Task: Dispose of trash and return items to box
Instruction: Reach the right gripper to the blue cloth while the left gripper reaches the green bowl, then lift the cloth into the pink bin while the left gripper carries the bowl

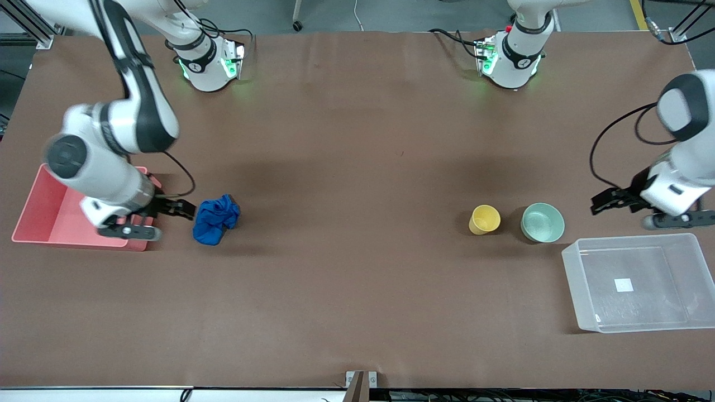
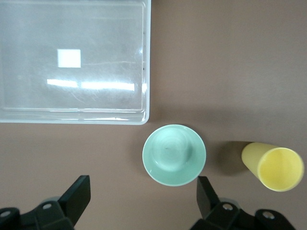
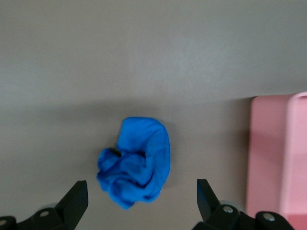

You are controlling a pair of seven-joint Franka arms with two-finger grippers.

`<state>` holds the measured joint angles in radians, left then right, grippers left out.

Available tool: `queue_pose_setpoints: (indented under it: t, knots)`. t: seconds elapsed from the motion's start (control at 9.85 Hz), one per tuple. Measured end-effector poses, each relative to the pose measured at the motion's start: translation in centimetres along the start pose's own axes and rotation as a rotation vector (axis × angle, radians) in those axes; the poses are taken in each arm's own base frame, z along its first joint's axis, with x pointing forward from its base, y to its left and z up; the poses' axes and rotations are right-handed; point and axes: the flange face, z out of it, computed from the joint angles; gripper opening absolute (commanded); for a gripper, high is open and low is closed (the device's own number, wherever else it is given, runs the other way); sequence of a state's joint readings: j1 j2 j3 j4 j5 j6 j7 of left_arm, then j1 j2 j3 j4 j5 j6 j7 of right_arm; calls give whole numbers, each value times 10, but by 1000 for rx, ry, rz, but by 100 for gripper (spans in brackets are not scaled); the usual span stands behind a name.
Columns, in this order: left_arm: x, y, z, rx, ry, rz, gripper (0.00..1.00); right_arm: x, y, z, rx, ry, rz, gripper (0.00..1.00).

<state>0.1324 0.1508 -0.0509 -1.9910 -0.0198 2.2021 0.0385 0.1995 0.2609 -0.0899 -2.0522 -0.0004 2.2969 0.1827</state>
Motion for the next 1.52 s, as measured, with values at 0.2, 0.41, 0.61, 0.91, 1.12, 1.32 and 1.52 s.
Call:
queue_pose_setpoints:
  t: [0.2, 0.41, 0.61, 0.91, 1.12, 1.32, 1.52]
  knots:
    - [-5, 0, 57, -4, -29, 0, 97, -11, -1, 57, -7, -2, -6, 100]
    - [-3, -1, 101, -7, -39, -2, 97, -15, -6, 88, -13, -9, -18, 100]
    - [-5, -1, 135, -10, -49, -4, 96, -23, -16, 108, -12, 9, -36, 97]
    - [-13, 0, 173, -13, -52, 0, 85, -33, -15, 121, -6, 39, -34, 15]
    - [-15, 1, 188, -15, -56, 2, 21, -33, -15, 122, -1, 59, -7, 1]
    - [-18, 2, 200, -17, -66, 2, 2, -32, -15, 122, 1, 63, 31, 1]
    - [-17, 2, 200, -17, -66, 2, 0, -30, -16, 119, -6, 36, 44, 1]
